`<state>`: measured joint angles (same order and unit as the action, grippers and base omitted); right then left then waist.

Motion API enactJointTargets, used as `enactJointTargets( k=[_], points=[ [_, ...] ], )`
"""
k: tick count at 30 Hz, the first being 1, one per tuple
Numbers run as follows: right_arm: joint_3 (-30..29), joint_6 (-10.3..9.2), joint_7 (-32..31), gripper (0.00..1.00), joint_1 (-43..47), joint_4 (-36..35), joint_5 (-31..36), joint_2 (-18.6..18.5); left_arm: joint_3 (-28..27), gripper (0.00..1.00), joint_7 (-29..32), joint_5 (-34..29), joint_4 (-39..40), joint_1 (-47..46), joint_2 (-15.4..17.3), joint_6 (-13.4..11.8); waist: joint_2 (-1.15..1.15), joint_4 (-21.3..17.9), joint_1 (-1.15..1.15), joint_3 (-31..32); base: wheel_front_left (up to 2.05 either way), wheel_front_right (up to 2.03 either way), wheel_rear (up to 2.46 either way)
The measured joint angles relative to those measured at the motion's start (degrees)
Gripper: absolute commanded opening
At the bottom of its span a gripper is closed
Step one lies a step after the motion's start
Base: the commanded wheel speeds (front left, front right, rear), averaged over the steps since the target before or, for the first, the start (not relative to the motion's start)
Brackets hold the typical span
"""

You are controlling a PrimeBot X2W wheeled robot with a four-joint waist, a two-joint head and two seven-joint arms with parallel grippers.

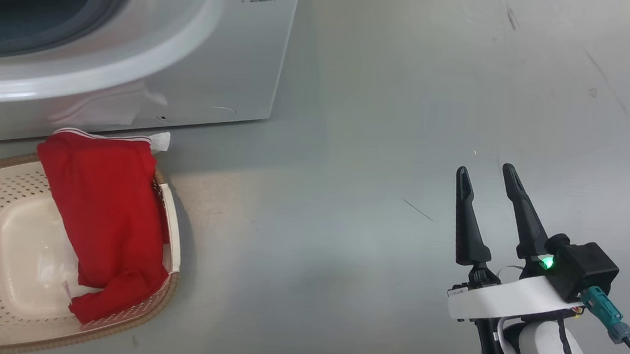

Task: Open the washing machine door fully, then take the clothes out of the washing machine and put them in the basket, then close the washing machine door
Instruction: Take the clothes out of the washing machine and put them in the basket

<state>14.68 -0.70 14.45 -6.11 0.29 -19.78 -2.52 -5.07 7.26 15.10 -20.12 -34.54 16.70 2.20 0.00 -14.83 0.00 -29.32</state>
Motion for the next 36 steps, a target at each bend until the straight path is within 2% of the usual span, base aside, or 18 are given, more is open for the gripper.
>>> enactJointTargets(
  k=[5,9,22,36],
  points=[
    [0.6,-0.05,0.0,1.0,-1.3,-0.2,-1.0,0.0,-0.2,1.0,3.8,0.0,-2.7,-3.5,1.5,-0.7,0.0,-1.8,0.0,-1.7,0.0,0.0,0.0],
    [1.2,-0.96,0.0,1.0,-2.6,-0.7,-1.5,0.0,-1.2,1.0,7.7,-0.1,-5.9,-7.6,3.3,-1.4,0.0,-3.6,0.0,-3.6,0.0,0.0,0.0],
    [1.8,-1.58,0.0,1.0,-4.1,-1.2,-1.9,0.1,-2.8,1.0,12.9,0.1,-12.8,-13.5,5.0,-5.0,0.0,-6.0,0.0,-6.5,0.0,0.0,0.0],
    [2.7,-2.43,0.0,1.0,-5.1,-1.2,-2.0,0.1,-0.8,1.0,14.9,-2.4,-17.9,-17.3,6.6,-5.0,0.0,-6.4,0.0,-7.6,0.0,0.0,0.0]
  ],
)
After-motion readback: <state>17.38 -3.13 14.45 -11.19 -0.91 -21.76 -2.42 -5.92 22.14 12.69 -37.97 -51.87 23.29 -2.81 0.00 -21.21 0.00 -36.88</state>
